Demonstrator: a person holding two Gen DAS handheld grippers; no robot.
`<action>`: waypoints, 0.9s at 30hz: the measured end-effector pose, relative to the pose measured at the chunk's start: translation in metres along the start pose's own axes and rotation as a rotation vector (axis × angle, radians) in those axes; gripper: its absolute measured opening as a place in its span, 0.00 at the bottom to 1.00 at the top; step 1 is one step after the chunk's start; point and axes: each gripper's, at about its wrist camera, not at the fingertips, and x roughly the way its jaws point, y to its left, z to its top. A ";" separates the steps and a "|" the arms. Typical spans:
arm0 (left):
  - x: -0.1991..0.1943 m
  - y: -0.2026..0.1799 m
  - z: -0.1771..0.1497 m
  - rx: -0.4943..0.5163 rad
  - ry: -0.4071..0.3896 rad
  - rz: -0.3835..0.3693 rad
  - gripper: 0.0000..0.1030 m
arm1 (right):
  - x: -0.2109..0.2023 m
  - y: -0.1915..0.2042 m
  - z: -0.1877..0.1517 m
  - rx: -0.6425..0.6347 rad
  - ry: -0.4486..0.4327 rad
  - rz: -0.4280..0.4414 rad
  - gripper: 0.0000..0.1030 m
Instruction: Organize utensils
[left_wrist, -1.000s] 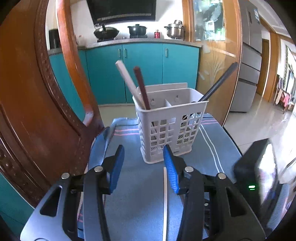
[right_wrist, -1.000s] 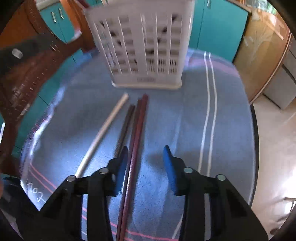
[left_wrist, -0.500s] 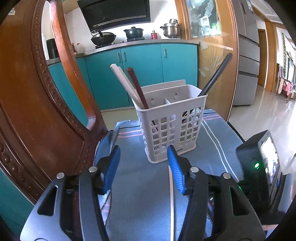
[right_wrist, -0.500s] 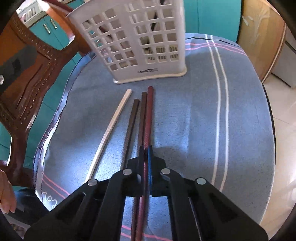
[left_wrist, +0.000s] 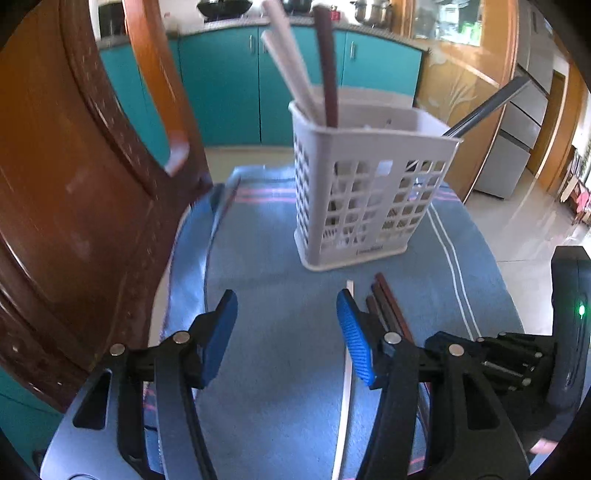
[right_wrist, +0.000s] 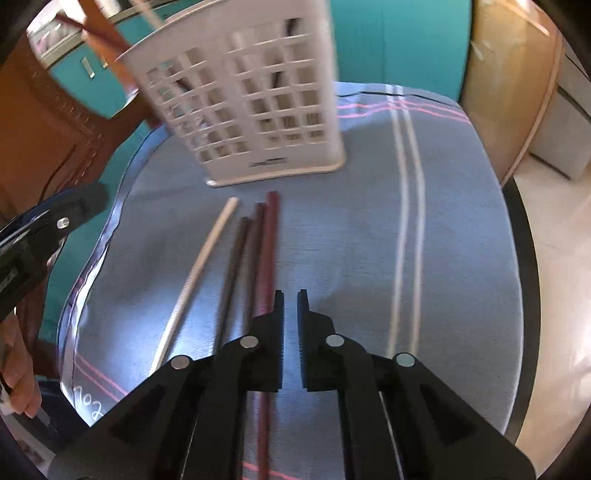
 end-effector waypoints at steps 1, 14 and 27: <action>0.001 0.000 -0.001 0.004 0.005 0.003 0.58 | 0.004 0.002 0.001 -0.006 0.006 -0.002 0.07; 0.015 -0.006 -0.009 0.043 0.060 0.020 0.63 | 0.010 -0.004 0.003 0.017 -0.019 0.031 0.32; 0.023 -0.005 -0.011 0.061 0.089 0.033 0.65 | 0.018 -0.001 0.008 0.020 -0.010 -0.006 0.33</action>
